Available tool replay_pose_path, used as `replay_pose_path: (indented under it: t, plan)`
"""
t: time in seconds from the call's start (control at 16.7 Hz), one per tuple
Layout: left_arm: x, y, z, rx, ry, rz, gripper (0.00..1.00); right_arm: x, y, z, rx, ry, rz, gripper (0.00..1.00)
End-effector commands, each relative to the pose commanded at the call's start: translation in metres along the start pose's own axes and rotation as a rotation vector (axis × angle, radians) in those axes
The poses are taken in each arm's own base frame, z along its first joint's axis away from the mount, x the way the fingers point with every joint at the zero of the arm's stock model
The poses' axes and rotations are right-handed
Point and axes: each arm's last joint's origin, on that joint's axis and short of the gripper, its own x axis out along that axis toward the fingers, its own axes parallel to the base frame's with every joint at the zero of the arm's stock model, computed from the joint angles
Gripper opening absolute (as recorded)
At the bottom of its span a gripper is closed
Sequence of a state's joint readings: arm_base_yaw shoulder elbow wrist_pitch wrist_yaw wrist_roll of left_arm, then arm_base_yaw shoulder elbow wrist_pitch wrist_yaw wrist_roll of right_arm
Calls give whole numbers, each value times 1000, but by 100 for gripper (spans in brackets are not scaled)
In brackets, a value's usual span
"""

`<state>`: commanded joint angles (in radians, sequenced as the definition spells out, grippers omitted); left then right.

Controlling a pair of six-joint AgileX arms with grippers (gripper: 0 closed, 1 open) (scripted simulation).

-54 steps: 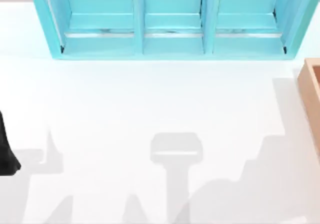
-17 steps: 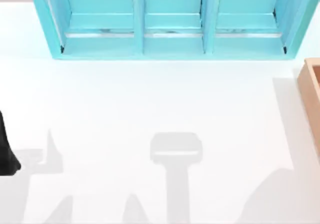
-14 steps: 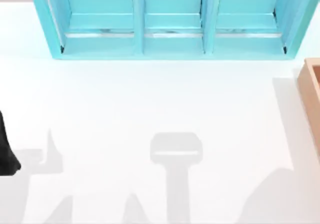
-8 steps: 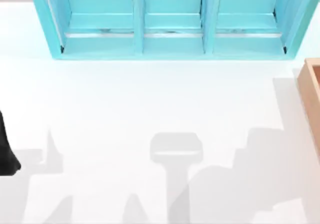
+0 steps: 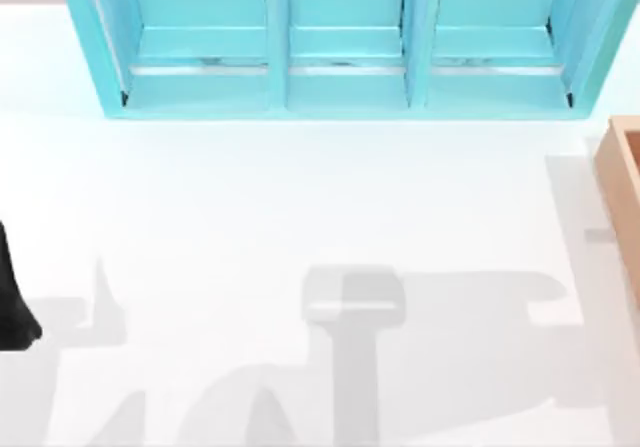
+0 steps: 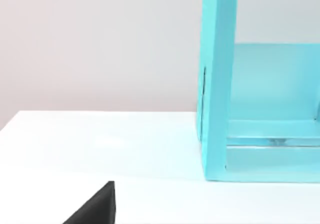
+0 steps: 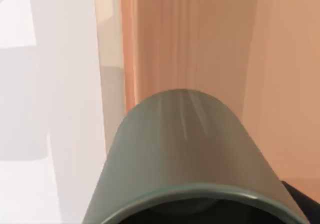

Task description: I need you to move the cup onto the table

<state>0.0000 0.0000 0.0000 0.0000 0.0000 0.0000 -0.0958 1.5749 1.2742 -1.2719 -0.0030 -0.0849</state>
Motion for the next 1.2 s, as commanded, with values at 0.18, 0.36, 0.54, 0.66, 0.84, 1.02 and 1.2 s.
replay_pose_path:
  t: [0.18,0.36,0.54,0.66,0.84,1.02,1.2]
  plan:
    - [0,0,0,0,0,0,100,2,2,1,4,2,1,0]
    - [0,0,0,0,0,0,100,0,30,3,0,-11,-6,0]
    - [0,0,0,0,0,0,100,-1,85,0,-7,-18,-10,0]
    - [0,0,0,0,0,0,100,-1,134,-13,-20,-19,-9,0]
    - [0,0,0,0,0,0,100,-1,191,-42,-13,-18,-5,0]
    - [0,0,0,0,0,0,100,1,222,-65,-5,-7,-6,0]
    - [0,0,0,0,0,0,100,2,233,-73,0,4,-11,0]
